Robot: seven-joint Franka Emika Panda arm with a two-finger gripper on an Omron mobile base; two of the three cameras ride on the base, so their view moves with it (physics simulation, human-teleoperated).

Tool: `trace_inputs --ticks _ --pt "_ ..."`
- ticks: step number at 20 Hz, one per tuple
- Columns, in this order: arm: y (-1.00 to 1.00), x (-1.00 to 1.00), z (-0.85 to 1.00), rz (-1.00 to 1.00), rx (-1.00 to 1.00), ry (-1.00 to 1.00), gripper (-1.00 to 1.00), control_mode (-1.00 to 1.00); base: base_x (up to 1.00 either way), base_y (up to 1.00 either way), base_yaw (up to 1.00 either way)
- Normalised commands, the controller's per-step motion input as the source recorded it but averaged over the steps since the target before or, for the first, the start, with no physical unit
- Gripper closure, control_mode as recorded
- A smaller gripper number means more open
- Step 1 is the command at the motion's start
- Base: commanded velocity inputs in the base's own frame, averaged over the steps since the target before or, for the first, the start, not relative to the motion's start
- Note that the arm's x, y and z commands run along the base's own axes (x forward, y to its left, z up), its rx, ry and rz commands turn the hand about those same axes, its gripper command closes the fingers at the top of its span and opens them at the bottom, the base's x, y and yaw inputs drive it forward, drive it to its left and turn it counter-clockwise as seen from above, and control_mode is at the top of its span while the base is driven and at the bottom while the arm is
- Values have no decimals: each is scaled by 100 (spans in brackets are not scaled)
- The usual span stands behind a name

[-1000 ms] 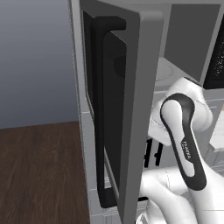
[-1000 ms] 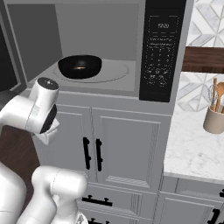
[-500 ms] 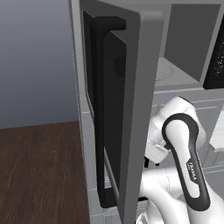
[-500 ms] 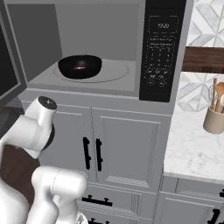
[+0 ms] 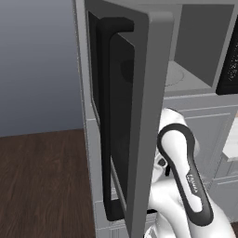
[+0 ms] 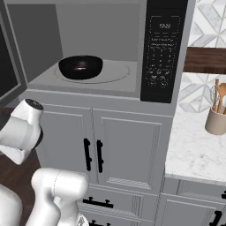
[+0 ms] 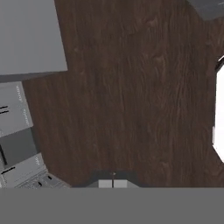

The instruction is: Open the microwave, place the bowl with waffle inside the microwave, then close the microwave door and turn it on.

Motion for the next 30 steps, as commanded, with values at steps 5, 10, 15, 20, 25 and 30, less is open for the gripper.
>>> trace_inputs --ticks 5,10,15,20,25,30 --pt "35 0 -56 8 4 19 100 -100 0 0 0" --pt "68 -12 -62 19 5 11 100 -100 0 0 0" --pt "74 -20 -63 26 4 7 100 -100 0 0 0" --pt "74 -1 -54 27 3 10 100 -100 0 0 0" --pt "99 0 -50 27 -3 9 100 -100 0 0 0" --pt "96 -12 -1 7 -30 -8 100 -100 0 0 0"
